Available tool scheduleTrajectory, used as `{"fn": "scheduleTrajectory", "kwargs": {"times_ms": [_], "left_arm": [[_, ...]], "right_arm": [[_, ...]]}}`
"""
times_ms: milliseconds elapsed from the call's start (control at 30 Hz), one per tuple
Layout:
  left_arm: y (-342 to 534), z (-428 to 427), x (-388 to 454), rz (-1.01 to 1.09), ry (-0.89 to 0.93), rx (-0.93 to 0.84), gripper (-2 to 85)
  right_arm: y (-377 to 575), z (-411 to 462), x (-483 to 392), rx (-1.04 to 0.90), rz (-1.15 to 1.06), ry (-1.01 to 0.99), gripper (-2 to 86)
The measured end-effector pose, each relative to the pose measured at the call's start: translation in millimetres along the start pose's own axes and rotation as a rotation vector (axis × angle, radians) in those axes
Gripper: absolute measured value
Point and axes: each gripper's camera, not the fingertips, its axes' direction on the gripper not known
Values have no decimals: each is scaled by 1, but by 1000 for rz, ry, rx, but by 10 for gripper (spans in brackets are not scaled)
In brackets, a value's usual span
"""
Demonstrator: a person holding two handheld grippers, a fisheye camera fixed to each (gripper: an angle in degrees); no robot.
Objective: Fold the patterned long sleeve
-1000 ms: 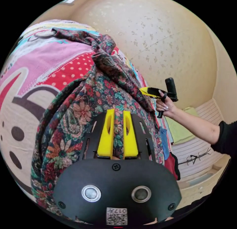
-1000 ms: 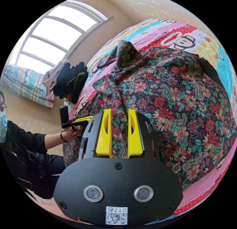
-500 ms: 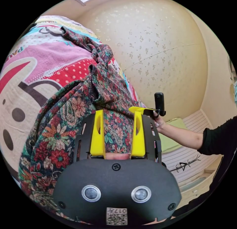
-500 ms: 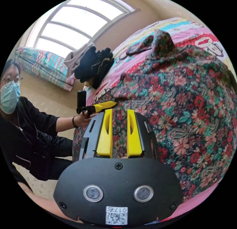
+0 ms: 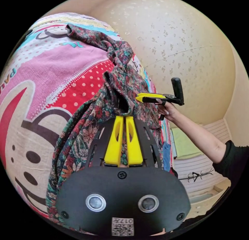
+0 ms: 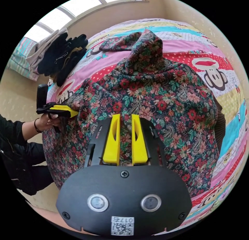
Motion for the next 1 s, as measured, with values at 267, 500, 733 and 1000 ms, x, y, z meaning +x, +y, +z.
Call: {"fn": "scheduleTrajectory", "kwargs": {"times_ms": [267,500,733,1000], "left_arm": [[-37,-30,63,230,-48,127,-5],[-53,-1,38,47,-208,-55,-8],[4,-34,42,126,-236,-16,-9],[30,-17,38,189,-207,-71,-9]], "right_arm": [[4,-80,-37,197,24,347,40],[16,-85,18,253,365,226,102],[134,-77,27,218,588,383,87],[200,-30,82,-133,1119,553,25]]}}
